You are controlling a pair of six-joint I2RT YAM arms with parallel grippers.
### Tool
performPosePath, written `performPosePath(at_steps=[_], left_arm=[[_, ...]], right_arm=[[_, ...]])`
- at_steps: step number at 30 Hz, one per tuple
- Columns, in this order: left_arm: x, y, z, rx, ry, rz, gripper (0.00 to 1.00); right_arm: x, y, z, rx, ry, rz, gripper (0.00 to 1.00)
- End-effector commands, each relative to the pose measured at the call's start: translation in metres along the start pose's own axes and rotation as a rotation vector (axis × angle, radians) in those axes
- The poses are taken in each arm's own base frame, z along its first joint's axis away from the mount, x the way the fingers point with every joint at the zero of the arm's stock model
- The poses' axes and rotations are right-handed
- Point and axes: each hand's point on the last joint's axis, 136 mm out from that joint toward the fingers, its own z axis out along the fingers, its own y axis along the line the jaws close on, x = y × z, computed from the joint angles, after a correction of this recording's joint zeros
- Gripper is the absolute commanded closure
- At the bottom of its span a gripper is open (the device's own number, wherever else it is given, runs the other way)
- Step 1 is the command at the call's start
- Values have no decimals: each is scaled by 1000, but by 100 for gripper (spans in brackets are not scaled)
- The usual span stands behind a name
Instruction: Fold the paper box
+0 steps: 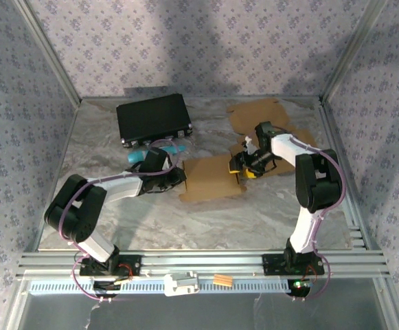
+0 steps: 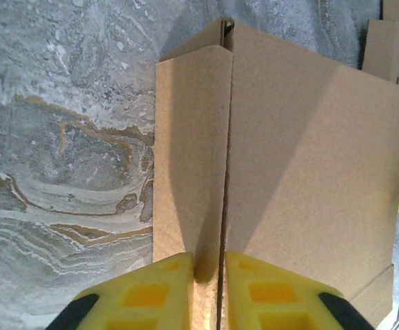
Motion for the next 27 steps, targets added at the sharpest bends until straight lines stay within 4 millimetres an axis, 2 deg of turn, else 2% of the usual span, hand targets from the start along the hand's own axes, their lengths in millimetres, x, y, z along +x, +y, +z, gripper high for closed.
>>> performPosePath(at_steps=[1, 5, 6, 8, 12, 16, 22, 27], left_arm=[[11, 35, -2, -86, 19, -12, 87], [13, 48, -5, -93, 9, -27, 90], [13, 51, -6, -96, 8, -33, 91], [14, 55, -6, -100, 10, -43, 91], [15, 59, -6, -102, 2, -55, 91], [15, 58, -5, -97, 5, -59, 90], [-1, 37, -15, -57, -39, -45, 82], [-33, 10, -42, -5, -143, -82, 63]], right_arm=[[-3, 19, -1, -134, -13, -18, 26], [-1, 26, 4, -182, 8, -8, 24], [8, 23, 10, -191, 23, 7, 23], [10, 27, 12, -219, 21, 12, 22], [15, 44, 16, -292, 24, 16, 21], [9, 65, 18, -380, 5, 49, 25], [-5, 79, 12, -430, -19, 163, 34], [-10, 73, 2, -448, 18, 355, 38]])
